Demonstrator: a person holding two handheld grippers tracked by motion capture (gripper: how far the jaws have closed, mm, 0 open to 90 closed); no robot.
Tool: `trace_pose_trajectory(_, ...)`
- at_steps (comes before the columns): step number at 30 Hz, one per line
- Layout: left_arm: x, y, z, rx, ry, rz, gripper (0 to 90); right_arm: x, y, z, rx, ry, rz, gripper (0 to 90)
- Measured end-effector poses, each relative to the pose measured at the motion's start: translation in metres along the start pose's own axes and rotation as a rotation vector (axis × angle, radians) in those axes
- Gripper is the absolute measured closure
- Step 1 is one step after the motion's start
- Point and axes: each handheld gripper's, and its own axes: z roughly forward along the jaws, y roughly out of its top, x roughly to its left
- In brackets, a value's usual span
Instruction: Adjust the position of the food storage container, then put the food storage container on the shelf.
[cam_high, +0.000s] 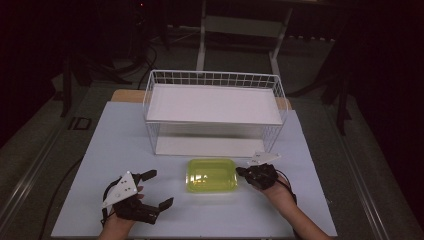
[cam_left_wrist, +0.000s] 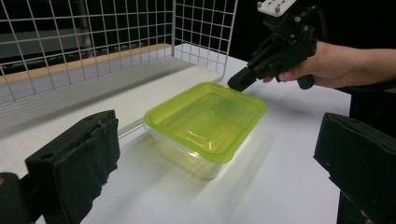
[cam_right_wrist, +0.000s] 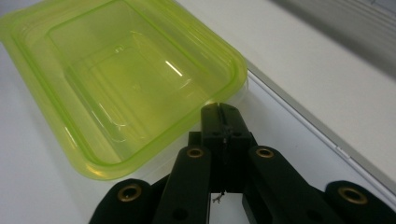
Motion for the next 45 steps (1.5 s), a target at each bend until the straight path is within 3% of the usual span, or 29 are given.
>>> trace_pose_trajectory(5,0.0,0.0,0.0,0.006,0.001,0.005,0.7,0.001,0.0,-0.001,-0.007,-0.015,-0.015,90.0)
trace_pose_trajectory(9,-0.003,0.0,0.003,0.036,0.017,0.045,0.7,0.006,-0.001,-0.008,-0.027,0.003,-0.028,80.6)
trace_pose_trajectory(13,-0.006,-0.001,0.006,0.037,0.025,0.077,0.7,0.012,-0.001,-0.019,-0.06,0.017,-0.008,65.2)
trace_pose_trajectory(15,-0.007,0.0,0.008,0.041,0.018,0.087,0.7,0.015,-0.001,-0.024,-0.08,0.021,-0.012,52.4)
trace_pose_trajectory(17,-0.008,0.002,0.011,0.05,0.02,0.08,0.7,0.016,-0.001,-0.029,-0.099,0.026,0.004,44.8)
trace_pose_trajectory(19,-0.009,0.004,0.014,0.059,0.011,0.072,0.8,0.016,-0.001,-0.033,-0.124,0.033,0.03,30.5)
trace_pose_trajectory(21,-0.009,0.007,0.017,0.08,0.002,0.06,0.7,0.018,-0.001,-0.035,-0.126,0.032,0.023,15.5)
trace_pose_trajectory(22,-0.008,0.008,0.018,0.094,-0.006,0.039,0.7,0.018,0.0,-0.036,-0.128,0.027,0.022,12.9)
trace_pose_trajectory(24,-0.007,0.009,0.021,0.094,-0.022,0.009,0.7,0.018,0.0,-0.037,-0.143,0.023,0.048,11.3)
trace_pose_trajectory(26,-0.005,0.01,0.023,0.094,-0.038,-0.01,0.7,0.02,0.0,-0.038,-0.152,-0.007,0.04,11.2)
trace_pose_trajectory(29,-0.001,0.016,0.03,0.089,-0.043,-0.039,0.8,0.016,0.0,-0.038,-0.164,0.009,0.077,16.6)
trace_pose_trajectory(30,0.0,0.018,0.033,0.099,-0.044,-0.045,0.7,0.015,0.0,-0.039,-0.186,0.008,0.076,16.8)
trace_pose_trajectory(32,0.003,0.023,0.04,0.122,-0.04,-0.044,0.8,0.015,0.003,-0.041,-0.158,-0.015,0.052,17.2)
trace_pose_trajectory(36,0.01,0.027,0.053,0.148,-0.031,-0.068,0.8,0.016,0.007,-0.044,-0.173,-0.015,0.029,20.0)
trace_pose_trajectory(38,0.015,0.029,0.061,0.161,-0.023,-0.099,0.8,0.016,0.011,-0.044,-0.172,-0.017,0.016,19.9)
trace_pose_trajectory(41,0.018,0.03,0.074,0.209,0.002,-0.152,0.8,0.015,0.013,-0.041,-0.15,-0.02,0.054,12.8)
trace_pose_trajectory(43,0.017,0.031,0.08,0.248,0.034,-0.15,0.8,0.014,0.014,-0.036,-0.138,-0.019,0.086,11.1)
trace_pose_trajectory(45,0.02,0.029,0.086,0.275,0.009,-0.168,0.7,0.015,0.014,-0.031,-0.145,-0.053,0.102,11.0)
